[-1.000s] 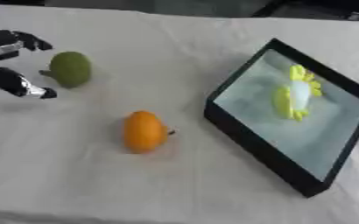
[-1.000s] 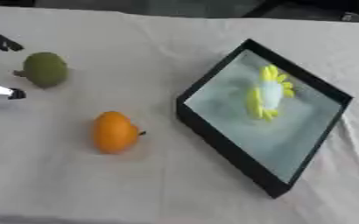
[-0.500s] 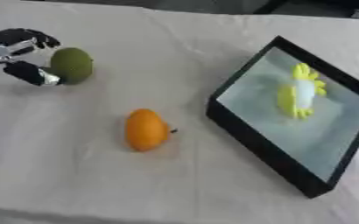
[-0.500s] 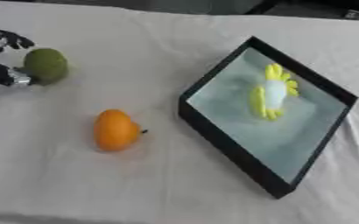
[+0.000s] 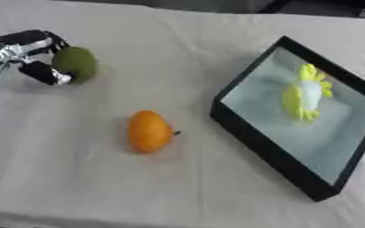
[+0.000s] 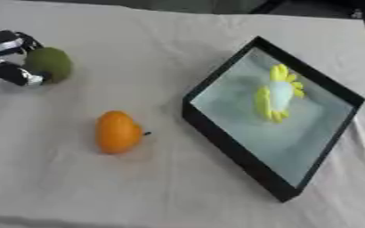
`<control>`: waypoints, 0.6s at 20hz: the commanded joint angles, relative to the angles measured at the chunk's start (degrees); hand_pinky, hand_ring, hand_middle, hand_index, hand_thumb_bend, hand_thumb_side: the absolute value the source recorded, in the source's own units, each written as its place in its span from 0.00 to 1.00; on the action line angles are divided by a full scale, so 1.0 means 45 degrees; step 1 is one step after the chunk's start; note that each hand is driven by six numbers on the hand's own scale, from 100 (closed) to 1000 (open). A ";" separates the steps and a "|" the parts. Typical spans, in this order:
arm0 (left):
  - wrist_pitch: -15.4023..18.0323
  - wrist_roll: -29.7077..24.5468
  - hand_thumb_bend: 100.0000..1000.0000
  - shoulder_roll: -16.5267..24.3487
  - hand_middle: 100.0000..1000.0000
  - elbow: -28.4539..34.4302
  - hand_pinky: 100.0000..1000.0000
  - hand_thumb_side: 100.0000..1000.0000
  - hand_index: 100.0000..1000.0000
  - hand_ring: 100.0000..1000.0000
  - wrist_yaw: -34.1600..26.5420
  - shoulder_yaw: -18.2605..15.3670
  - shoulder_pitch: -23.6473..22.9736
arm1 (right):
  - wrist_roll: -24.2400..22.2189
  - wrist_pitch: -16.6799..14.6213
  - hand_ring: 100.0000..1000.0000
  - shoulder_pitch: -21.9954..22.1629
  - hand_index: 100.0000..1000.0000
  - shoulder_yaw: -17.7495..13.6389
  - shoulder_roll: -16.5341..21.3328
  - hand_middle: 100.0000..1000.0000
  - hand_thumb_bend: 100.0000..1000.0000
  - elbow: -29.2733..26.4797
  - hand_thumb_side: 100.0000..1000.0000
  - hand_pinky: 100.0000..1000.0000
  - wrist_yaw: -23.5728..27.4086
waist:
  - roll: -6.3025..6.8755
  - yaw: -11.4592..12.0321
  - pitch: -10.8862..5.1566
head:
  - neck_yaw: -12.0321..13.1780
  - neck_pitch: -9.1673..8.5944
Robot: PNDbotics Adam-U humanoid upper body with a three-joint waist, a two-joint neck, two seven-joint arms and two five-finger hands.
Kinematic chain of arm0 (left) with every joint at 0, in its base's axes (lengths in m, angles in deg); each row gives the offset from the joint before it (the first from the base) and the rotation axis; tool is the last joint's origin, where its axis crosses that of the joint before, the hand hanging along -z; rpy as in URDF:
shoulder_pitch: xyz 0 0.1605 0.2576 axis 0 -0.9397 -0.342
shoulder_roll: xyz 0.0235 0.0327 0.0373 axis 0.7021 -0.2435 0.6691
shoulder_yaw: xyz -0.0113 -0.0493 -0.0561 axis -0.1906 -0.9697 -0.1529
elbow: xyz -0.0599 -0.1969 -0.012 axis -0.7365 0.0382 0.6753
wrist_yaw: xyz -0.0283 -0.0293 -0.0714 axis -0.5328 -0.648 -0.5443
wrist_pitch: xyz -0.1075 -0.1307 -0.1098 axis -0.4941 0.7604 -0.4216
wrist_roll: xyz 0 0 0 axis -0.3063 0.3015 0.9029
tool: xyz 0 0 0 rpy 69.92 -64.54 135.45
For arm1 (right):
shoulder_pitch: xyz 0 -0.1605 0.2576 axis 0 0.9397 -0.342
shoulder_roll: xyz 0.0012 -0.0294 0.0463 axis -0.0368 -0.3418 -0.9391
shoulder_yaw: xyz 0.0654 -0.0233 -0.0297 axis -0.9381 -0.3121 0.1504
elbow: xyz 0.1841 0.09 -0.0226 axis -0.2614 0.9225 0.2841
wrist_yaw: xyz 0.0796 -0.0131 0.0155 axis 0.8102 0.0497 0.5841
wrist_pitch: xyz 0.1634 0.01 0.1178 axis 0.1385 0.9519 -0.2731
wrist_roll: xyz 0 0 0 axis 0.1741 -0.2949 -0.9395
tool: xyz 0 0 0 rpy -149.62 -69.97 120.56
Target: Pick up objects on the table and place them in the box.
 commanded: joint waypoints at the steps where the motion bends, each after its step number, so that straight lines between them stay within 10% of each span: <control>1: -0.0017 0.0032 0.05 0.0401 0.54 0.0378 0.64 0.00 0.60 0.59 0.0262 -0.0035 0.0208 | -0.0118 -0.0020 0.80 -0.0117 0.77 -0.0036 0.0171 0.69 0.00 -0.0059 0.52 0.95 0.0014 | 0.0039 0.0006 -0.0212 | -0.0001 -0.0005; 12: -0.0166 0.0530 0.00 0.1087 0.45 0.3789 0.57 0.00 0.38 0.49 -0.0691 0.0207 0.0530 | -0.0114 -0.0044 0.80 -0.0032 0.78 -0.0081 0.0115 0.70 0.00 -0.0169 0.50 0.95 0.0122 | 0.0086 0.0176 -0.0471 | -0.0342 -0.0005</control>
